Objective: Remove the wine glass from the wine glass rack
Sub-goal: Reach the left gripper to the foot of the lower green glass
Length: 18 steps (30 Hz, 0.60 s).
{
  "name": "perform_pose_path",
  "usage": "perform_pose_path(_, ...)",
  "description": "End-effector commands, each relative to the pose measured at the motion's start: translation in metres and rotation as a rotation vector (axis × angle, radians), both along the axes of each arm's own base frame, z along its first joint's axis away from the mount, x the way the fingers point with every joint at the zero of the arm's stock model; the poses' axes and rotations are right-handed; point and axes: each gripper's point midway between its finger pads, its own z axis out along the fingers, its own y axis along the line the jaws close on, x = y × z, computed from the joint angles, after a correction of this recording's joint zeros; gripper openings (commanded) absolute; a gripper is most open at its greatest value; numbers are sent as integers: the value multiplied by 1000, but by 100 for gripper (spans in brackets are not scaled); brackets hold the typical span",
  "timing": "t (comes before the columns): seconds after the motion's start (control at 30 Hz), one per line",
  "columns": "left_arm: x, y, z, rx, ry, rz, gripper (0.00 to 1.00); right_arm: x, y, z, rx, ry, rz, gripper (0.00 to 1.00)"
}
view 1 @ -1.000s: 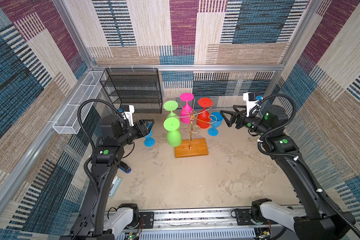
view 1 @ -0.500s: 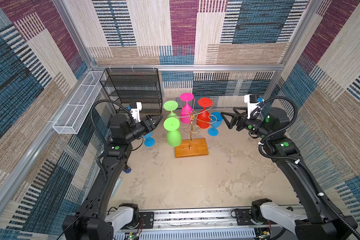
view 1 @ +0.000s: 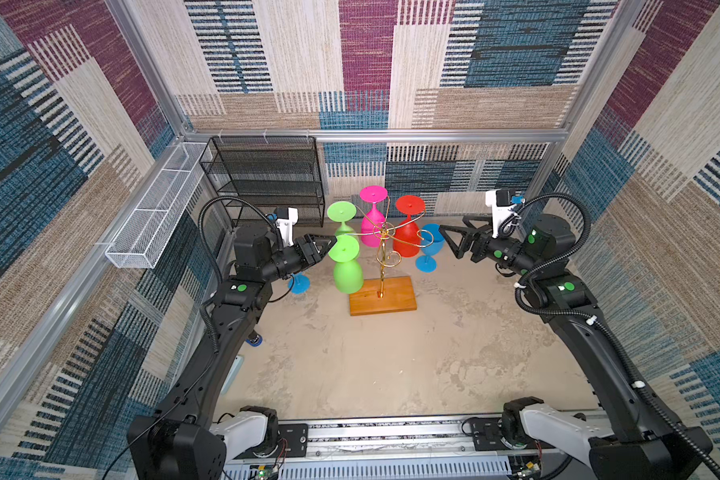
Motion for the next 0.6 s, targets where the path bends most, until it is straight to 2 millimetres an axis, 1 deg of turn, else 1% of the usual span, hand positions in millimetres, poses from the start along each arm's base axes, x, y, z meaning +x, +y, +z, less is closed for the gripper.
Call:
perform_pose_path(0.0, -6, -5, -6, 41, 6, -50, 49, 0, 2, 11, 18, -39, 11, 99)
perform_pose_path(0.07, -8, -5, -9, 48, 16, -53, 46, 0, 2, 12, 19, -40, 12, 99)
perform_pose_path(0.27, -13, -5, -5, 43, 6, -59, 38, 0, 3, 10, 21, -34, 14, 99)
perform_pose_path(0.5, -15, -10, -4, -6, 8, -90, 29, -2, 2, 12, 23, -37, 11, 99)
perform_pose_path(0.57, -15, -11, -5, -14, 13, -99, 25, -2, 2, 13, 23, -39, 12, 99)
